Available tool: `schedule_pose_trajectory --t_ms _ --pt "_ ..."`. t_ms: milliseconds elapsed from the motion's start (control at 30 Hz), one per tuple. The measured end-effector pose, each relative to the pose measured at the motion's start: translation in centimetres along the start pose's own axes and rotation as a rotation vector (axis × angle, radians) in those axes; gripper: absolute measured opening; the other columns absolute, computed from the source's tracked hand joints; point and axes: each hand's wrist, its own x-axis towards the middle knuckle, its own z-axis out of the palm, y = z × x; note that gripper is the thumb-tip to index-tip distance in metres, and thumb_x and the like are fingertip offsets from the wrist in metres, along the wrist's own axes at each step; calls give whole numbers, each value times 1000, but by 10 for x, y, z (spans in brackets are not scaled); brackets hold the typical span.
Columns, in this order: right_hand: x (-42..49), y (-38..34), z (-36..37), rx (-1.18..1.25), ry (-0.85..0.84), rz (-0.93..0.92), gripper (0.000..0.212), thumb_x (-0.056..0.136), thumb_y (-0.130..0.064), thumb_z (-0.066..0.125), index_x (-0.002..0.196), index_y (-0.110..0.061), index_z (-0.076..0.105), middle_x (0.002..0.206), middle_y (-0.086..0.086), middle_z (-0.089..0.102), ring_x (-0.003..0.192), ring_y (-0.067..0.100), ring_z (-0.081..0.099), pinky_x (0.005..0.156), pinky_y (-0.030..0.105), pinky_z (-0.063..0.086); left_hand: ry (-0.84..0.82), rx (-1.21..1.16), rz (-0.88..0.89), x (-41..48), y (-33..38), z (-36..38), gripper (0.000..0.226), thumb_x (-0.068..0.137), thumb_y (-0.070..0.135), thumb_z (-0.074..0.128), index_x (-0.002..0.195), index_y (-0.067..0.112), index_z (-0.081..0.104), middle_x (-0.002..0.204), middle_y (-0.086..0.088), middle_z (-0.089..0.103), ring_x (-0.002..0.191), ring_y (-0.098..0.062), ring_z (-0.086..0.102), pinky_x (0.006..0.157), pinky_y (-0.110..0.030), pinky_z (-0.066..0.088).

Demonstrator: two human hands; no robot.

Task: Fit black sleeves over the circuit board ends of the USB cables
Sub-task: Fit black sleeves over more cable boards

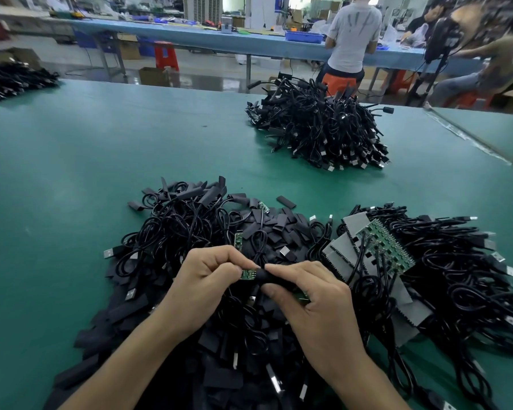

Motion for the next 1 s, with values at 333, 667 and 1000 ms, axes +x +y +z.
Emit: schedule_pose_trajectory --t_ms 333,667,1000 --pt "-1 0 -2 -32 -68 -10 33 83 -47 65 107 -28 76 90 -21 70 85 4 62 75 36 53 -6 10 -25 1 0 0 28 71 34 52 78 22 77 79 -21 70 79 -48 58 73 -57 49" --pt "-2 0 -2 10 -26 28 32 84 -43 66 109 -26 76 93 -21 68 89 6 65 75 29 55 -35 47 -35 1 -5 0 21 77 25 53 79 25 74 63 -17 56 59 -26 44 60 -32 39" --pt "-1 -1 -5 111 -82 29 37 82 -54 65 107 -29 76 90 -20 70 87 7 66 77 38 55 -2 4 -25 1 -3 1 20 79 12 48 71 24 62 55 14 50 52 1 41 53 -9 34"
